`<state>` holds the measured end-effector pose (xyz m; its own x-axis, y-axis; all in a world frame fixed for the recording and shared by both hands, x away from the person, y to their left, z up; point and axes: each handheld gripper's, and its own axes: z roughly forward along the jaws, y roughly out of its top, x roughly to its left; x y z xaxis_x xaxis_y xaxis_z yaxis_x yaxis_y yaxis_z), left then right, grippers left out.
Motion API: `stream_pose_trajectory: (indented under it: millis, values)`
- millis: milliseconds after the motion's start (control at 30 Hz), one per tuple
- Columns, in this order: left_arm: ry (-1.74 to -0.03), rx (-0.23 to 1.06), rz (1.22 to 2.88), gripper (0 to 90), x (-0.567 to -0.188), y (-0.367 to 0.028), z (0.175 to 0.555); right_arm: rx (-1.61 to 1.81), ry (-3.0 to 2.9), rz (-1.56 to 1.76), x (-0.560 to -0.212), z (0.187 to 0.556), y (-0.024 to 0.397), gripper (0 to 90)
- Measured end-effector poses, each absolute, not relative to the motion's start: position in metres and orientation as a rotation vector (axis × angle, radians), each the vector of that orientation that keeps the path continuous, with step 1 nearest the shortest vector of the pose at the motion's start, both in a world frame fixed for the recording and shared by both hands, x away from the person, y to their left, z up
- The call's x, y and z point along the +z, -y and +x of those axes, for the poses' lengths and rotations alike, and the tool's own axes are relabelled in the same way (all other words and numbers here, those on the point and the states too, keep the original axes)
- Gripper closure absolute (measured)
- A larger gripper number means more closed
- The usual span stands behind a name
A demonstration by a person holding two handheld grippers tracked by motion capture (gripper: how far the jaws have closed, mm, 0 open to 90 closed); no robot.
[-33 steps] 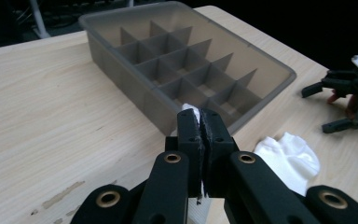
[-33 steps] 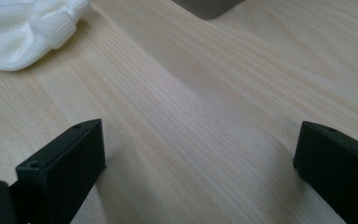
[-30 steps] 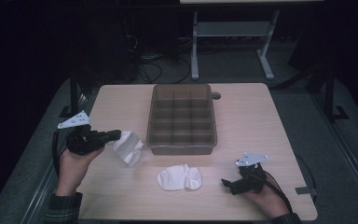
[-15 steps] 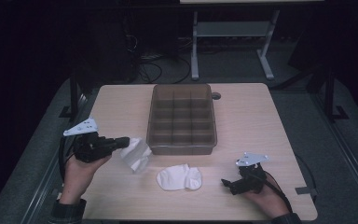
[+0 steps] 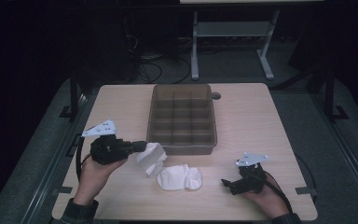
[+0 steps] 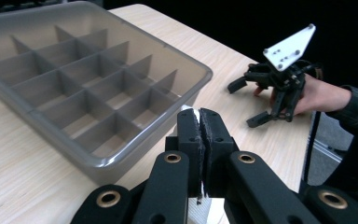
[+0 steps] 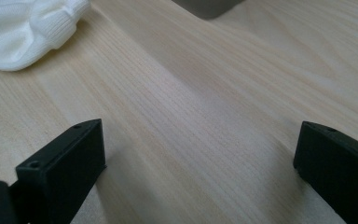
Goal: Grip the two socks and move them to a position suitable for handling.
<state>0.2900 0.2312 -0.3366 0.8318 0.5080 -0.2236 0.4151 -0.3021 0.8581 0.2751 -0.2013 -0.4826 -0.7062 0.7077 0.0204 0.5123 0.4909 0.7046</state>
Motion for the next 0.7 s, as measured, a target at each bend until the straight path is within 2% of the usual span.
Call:
stream_pose_trajectory:
  millis: [700]
  values:
    - [-0.571,0.009,1.94,88.3,-0.334,-0.162,0.291,1.033,-2.466,1.052,-0.482,0.274,0.201,1.4]
